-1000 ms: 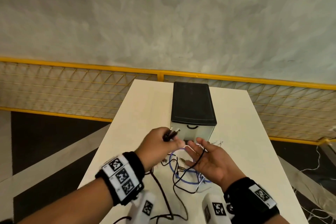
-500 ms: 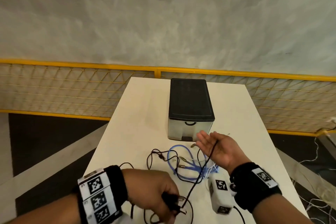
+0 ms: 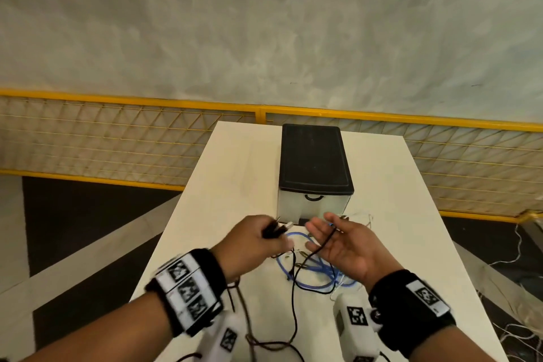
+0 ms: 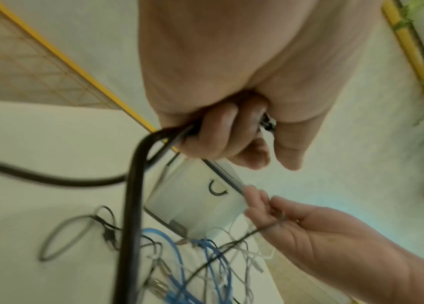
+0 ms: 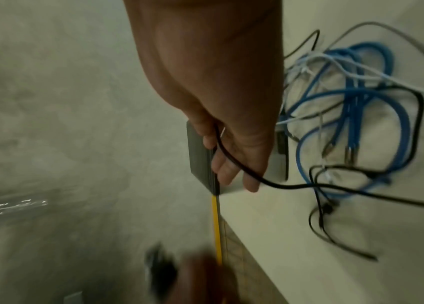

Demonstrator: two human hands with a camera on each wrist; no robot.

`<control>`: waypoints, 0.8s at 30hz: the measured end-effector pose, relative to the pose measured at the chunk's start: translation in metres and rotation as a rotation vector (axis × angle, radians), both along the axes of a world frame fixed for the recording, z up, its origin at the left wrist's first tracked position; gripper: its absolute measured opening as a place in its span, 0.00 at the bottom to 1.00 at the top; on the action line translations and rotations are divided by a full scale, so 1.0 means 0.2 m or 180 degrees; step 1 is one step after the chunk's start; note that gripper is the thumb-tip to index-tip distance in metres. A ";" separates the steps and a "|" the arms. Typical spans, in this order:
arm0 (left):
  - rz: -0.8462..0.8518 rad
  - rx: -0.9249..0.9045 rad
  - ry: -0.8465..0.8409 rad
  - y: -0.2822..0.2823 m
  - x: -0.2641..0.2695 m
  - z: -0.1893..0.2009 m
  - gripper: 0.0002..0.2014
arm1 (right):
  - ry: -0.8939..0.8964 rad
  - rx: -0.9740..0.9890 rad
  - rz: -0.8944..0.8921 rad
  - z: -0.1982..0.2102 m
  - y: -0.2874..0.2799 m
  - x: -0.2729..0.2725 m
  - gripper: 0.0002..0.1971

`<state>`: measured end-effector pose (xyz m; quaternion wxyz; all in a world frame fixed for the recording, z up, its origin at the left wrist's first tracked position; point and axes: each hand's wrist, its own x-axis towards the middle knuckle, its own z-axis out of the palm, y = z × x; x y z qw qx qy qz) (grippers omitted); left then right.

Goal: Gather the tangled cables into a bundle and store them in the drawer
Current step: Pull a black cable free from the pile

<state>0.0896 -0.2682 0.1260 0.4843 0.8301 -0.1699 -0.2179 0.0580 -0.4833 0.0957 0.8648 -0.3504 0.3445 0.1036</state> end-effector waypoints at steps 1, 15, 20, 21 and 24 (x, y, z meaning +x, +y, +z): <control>0.0092 -0.0133 -0.0039 -0.08 0.00 0.00 0.14 | -0.0013 0.0029 0.0079 0.01 0.05 -0.01 0.10; -0.0826 0.0236 0.0979 -0.04 -0.06 0.04 0.07 | -0.0410 -0.1825 0.2432 0.12 0.08 -0.24 0.06; 0.0508 -0.0478 0.1141 0.18 0.06 0.16 0.12 | -0.0503 -0.2866 0.4845 0.01 0.06 -0.40 0.14; 0.0626 -0.0579 0.1088 0.21 0.07 0.20 0.14 | -0.0540 -0.3032 0.5199 -0.01 0.07 -0.41 0.16; 0.0855 -0.0732 0.0937 0.27 0.06 0.25 0.19 | -0.0528 -0.3541 0.5639 -0.01 0.11 -0.37 0.28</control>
